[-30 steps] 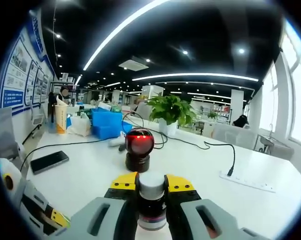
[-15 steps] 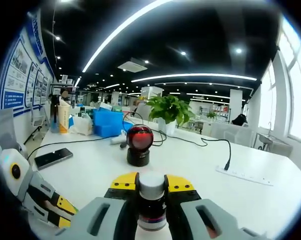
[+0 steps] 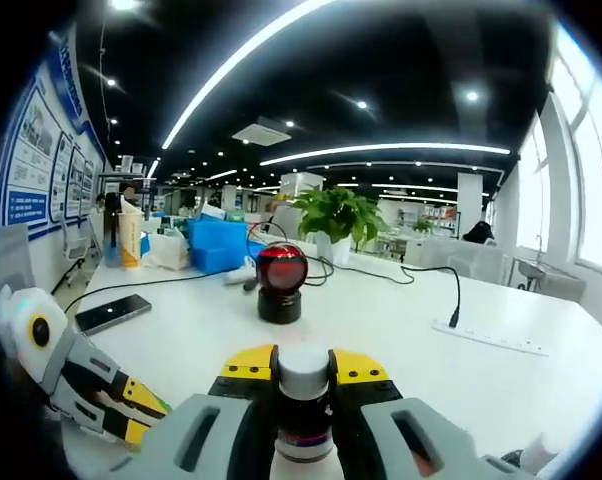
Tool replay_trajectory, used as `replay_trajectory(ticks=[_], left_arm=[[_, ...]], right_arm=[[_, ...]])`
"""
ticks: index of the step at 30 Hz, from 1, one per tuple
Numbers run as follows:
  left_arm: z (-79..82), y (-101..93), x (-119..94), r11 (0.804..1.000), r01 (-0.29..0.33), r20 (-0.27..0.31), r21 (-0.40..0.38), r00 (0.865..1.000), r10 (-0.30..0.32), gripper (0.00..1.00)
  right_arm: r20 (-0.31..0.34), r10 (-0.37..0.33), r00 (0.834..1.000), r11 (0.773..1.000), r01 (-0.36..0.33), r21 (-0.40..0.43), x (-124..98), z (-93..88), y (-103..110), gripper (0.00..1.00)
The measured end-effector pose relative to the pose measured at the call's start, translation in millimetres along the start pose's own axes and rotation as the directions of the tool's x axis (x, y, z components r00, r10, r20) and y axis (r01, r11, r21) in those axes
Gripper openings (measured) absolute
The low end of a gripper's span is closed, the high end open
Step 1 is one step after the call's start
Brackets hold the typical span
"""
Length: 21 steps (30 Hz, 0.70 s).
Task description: Rotate the medicine bottle to make it face forward pick up the medicine bottle inspect the drug traceability code place the medicine on the table
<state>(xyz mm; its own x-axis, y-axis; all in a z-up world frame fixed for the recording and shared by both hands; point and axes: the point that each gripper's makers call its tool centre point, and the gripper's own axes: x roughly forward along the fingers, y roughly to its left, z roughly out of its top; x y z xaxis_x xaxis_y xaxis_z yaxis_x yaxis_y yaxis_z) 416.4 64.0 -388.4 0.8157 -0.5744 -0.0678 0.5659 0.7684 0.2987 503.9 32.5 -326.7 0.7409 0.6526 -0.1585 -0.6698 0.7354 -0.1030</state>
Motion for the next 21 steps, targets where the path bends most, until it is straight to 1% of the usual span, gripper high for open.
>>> replay_trajectory(ticks=[11,21], left_arm=[[0.3,-1.8,1.1,1.0,0.007,0.001,0.002,1.0,-0.007,0.0],[0.5,-1.5,1.8,1.0,0.009,0.002,0.002,1.0,-0.009,0.0]], right_arm=[[-0.001,0.008,1.0,1.0,-0.008,0.014,3.9,-4.0,5.4,0.15],[-0.007,0.012,1.0,1.0,-0.012,0.019,11.9,-9.2,8.4,0.15]])
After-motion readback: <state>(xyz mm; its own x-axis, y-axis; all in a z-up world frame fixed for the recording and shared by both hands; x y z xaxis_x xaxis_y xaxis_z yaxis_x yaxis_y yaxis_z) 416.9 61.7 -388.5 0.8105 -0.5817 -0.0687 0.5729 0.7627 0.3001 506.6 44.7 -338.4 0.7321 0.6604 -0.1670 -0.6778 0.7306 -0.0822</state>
